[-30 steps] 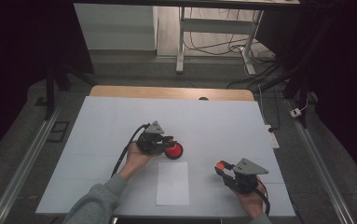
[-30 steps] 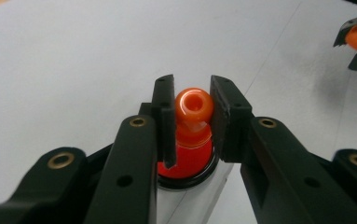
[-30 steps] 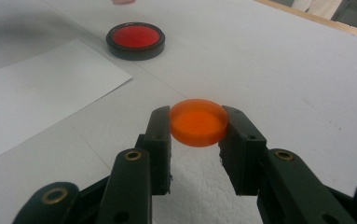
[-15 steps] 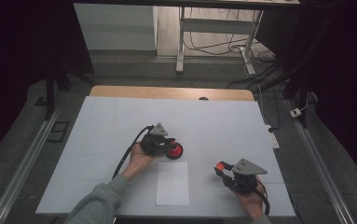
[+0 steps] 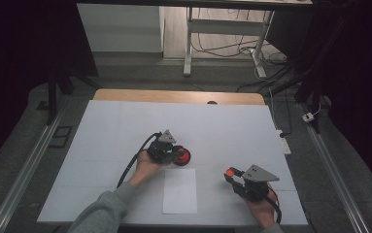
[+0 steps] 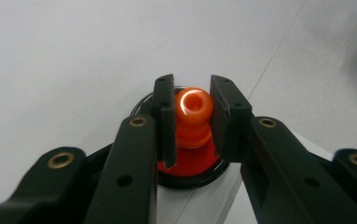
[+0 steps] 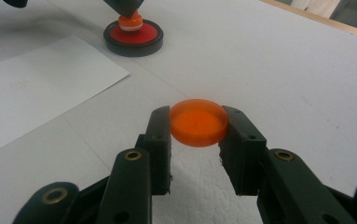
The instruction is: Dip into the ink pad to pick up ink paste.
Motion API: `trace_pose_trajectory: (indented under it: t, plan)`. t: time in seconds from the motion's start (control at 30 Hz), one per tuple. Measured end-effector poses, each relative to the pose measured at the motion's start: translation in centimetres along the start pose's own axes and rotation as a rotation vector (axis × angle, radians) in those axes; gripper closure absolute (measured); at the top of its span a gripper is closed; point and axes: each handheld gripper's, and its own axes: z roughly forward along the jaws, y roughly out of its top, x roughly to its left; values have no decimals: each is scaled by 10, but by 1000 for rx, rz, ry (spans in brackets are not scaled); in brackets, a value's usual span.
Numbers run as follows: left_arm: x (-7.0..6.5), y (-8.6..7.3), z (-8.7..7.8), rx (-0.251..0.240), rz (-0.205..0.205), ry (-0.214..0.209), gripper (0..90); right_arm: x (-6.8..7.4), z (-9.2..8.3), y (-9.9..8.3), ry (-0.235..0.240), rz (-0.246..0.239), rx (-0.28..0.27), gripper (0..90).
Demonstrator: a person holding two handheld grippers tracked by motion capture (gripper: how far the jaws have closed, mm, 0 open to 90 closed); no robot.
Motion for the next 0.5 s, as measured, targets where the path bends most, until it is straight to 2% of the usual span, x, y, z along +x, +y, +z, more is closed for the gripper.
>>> trace_pose_trajectory:
  t: [0.5]
  plan:
    - [1,-5,2,5,-2,0,726,1,0,1,2,-4,0,648]
